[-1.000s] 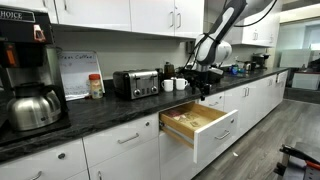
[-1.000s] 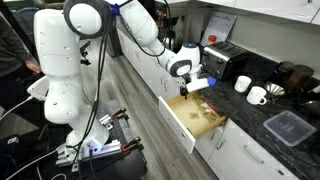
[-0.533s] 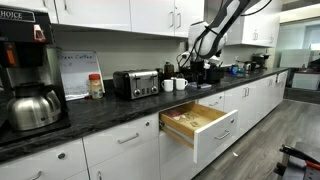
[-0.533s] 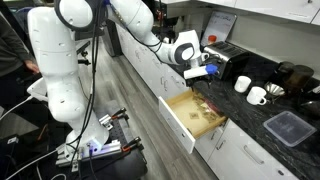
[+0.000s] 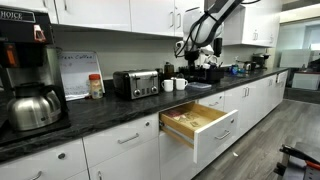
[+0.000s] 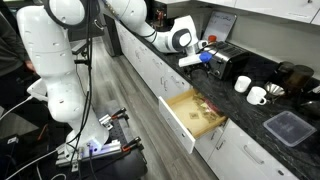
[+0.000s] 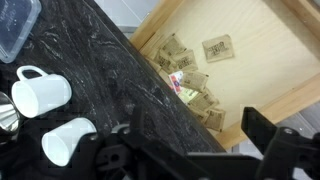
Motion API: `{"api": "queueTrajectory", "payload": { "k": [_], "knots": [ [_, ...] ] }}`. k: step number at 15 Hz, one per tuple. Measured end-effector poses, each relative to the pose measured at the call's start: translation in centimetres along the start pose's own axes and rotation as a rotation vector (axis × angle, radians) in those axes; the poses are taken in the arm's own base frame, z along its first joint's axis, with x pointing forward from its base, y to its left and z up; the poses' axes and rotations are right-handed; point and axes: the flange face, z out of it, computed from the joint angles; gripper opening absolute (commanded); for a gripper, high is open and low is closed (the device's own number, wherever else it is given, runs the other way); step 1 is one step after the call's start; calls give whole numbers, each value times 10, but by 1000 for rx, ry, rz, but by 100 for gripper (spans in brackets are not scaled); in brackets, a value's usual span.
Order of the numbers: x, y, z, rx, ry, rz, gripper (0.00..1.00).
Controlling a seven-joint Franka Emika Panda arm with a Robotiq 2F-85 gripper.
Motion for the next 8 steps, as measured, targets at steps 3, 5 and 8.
{"api": "queueTrajectory", "payload": {
  "k": [3, 5, 8],
  "knots": [
    [2, 4, -19, -1, 38, 35, 100],
    [1, 7, -28, -3, 54, 52, 100],
    [0, 8, -33, -6, 57, 54, 100]
  ]
}}
